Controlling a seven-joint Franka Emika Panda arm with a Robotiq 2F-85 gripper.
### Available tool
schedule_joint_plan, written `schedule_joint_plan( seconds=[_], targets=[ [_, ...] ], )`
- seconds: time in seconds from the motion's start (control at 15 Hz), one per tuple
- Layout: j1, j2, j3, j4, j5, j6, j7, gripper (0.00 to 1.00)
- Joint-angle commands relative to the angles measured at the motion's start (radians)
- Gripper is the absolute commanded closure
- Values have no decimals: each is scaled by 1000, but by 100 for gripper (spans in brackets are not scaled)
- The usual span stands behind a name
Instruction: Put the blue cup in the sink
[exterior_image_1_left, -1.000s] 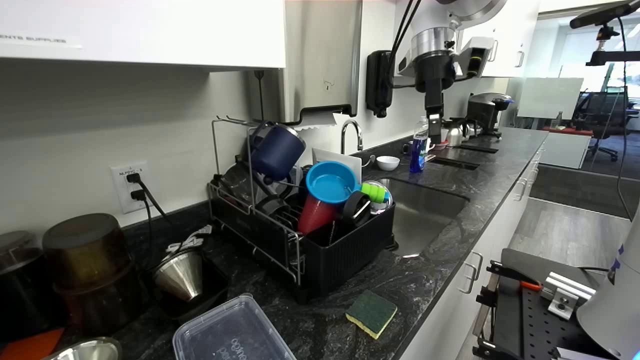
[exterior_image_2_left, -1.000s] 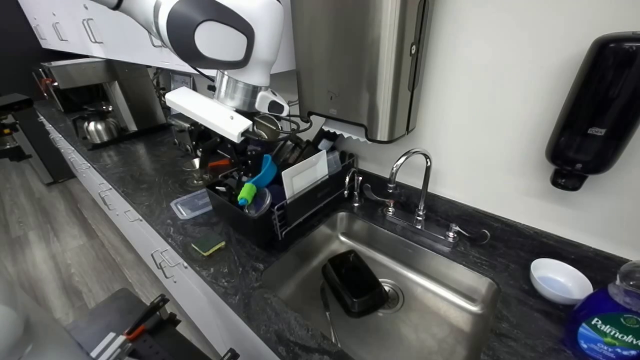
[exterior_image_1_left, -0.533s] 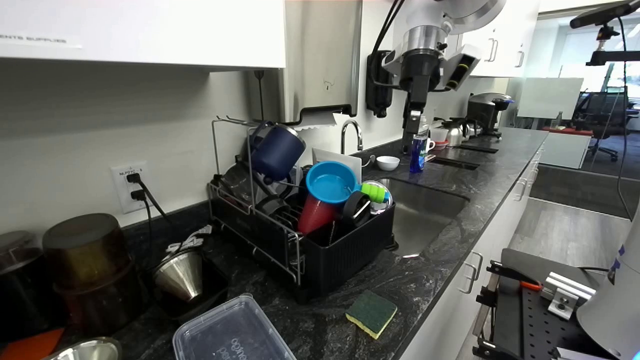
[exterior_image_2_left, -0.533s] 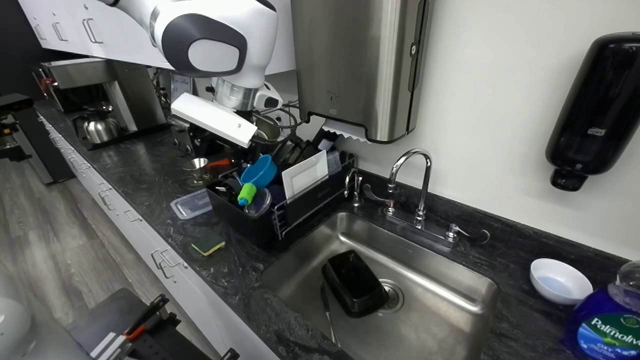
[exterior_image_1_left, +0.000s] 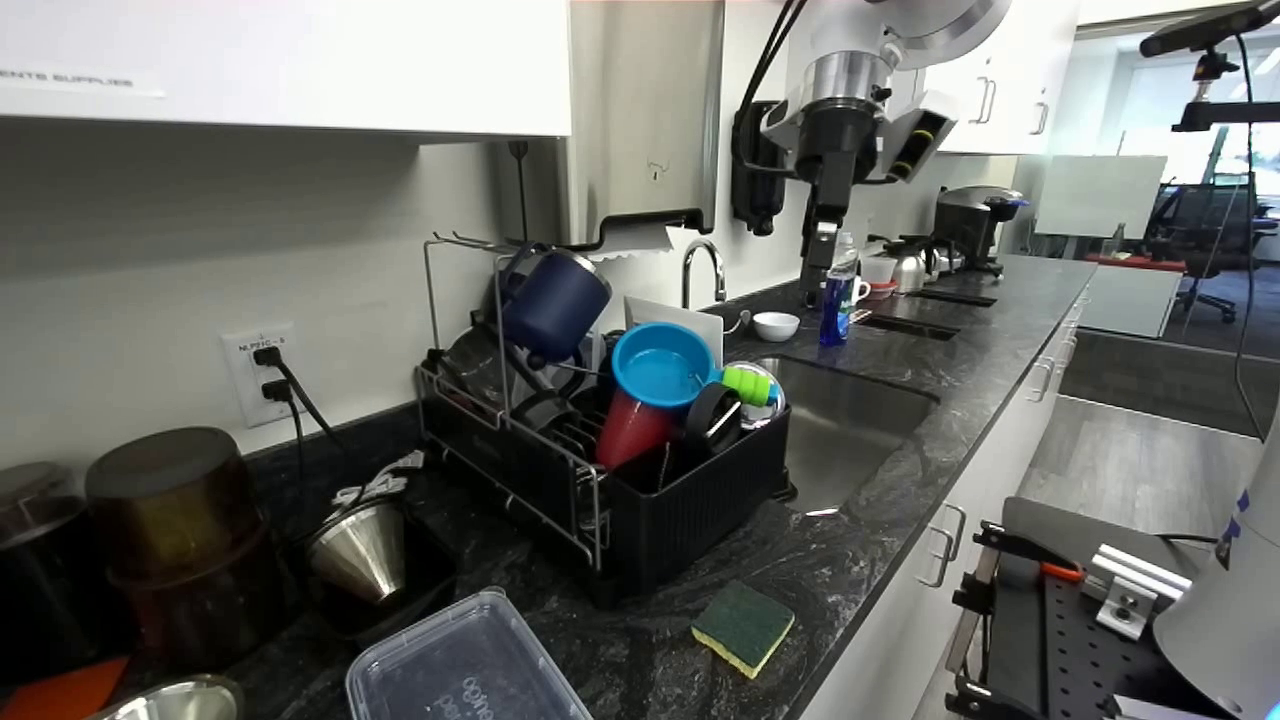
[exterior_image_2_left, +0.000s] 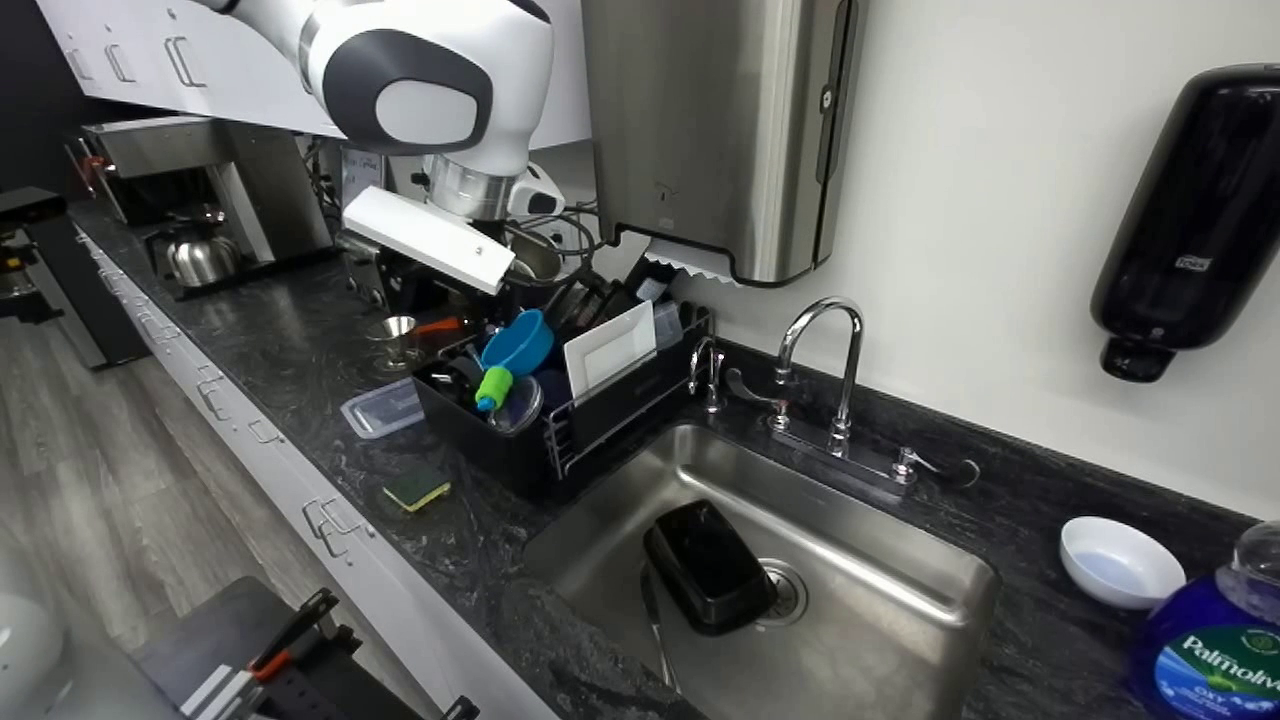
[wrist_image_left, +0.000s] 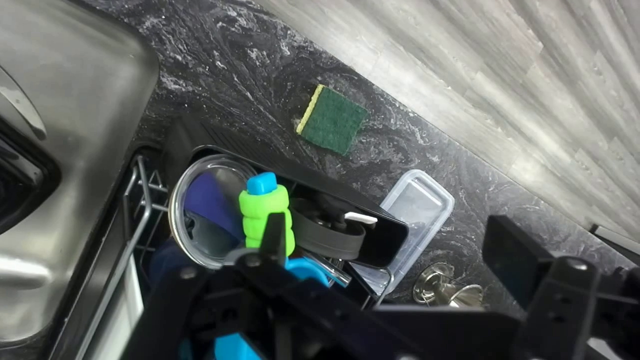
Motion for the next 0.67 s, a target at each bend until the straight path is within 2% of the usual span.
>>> schedule_joint_plan(
  seconds=[0.0,0.33,0.6],
  targets=[
    [20,23,-24,2,93,22,-96,0],
    [49,63,-18,-3,333,90,-391,0],
    [43,114,2,7,437,99,-665,0]
  ],
)
